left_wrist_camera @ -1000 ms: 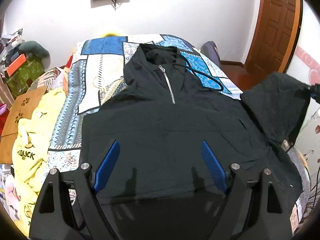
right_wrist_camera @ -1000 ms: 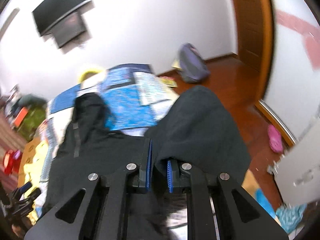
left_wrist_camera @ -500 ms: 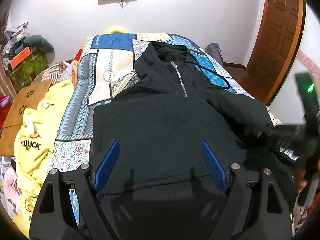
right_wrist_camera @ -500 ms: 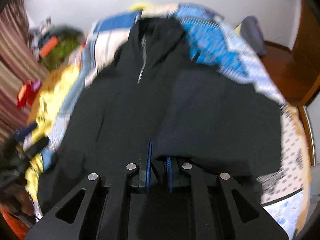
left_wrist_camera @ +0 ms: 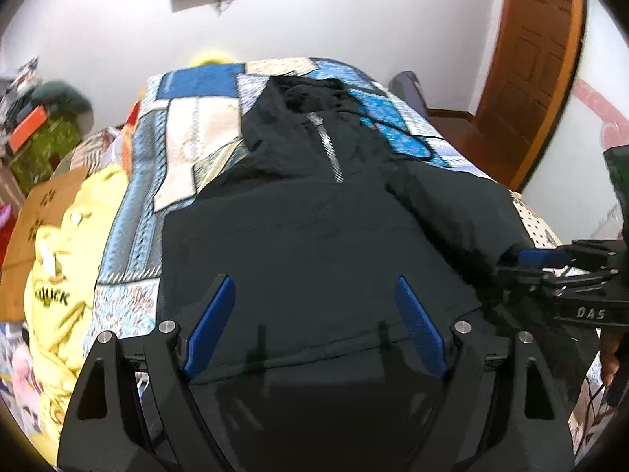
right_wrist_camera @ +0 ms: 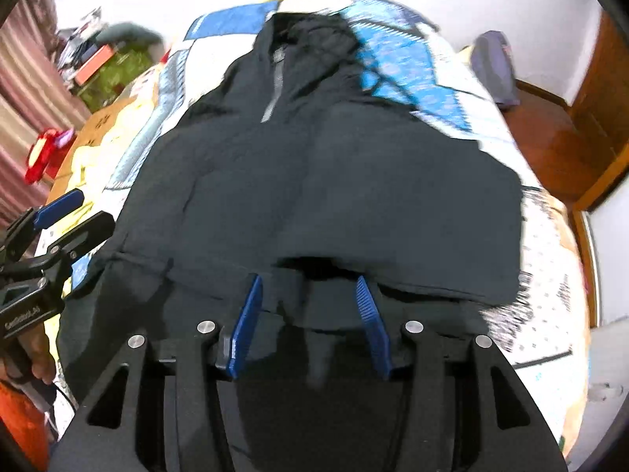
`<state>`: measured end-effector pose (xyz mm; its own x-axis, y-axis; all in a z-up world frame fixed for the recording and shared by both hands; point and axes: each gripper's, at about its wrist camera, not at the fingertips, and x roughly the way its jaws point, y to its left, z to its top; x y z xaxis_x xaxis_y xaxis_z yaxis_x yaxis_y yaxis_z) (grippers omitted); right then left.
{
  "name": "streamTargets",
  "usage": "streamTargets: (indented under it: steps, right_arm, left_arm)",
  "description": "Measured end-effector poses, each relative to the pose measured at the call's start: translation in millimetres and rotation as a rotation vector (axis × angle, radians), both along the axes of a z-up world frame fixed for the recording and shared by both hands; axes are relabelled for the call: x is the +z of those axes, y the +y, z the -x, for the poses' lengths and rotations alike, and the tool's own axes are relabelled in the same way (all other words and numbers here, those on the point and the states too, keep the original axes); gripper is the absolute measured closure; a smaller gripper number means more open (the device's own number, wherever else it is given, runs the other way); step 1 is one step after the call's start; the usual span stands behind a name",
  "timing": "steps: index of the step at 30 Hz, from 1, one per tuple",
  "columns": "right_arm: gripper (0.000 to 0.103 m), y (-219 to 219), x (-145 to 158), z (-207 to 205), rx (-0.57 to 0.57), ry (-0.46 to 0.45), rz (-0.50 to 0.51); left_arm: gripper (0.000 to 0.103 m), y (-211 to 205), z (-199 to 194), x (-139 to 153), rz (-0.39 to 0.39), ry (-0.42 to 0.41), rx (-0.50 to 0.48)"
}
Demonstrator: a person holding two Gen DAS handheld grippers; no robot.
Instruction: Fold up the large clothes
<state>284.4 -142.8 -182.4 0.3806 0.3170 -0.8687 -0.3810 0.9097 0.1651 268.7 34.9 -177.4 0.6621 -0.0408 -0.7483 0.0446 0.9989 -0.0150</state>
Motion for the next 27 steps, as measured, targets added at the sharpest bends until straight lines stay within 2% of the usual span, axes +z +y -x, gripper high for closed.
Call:
streamTargets:
  steps: [6,11,15,18,22,27]
  right_arm:
    - [0.057,-63,16,-1,-0.147,-0.084,-0.019]
    - [0.057,-103,12,-8,-0.258,-0.084,-0.018]
    - [0.057,-116,0,-4,-0.286,-0.055,-0.017]
    - [0.057,-118,-13,-5,-0.284,-0.029,-0.017]
    - [0.057,-123,-25,-7,-0.294,-0.006,-0.029]
    - [0.057,-125,-42,-11,-0.299,0.044,-0.025]
  left_arm:
    - [0.020,-50,-12,15,-0.072,-0.045,-0.123]
    - [0.020,-105,-24,17,-0.172,-0.079,-0.248]
    - [0.019,-141,-36,1,-0.201,-0.032,-0.348]
    - [0.019,-158,-46,-18,-0.258,0.014,-0.398]
    - [0.019,-171,-61,-43,-0.286,0.095,-0.463]
    - [0.019,-190,-81,-68,-0.345,0.145,-0.475]
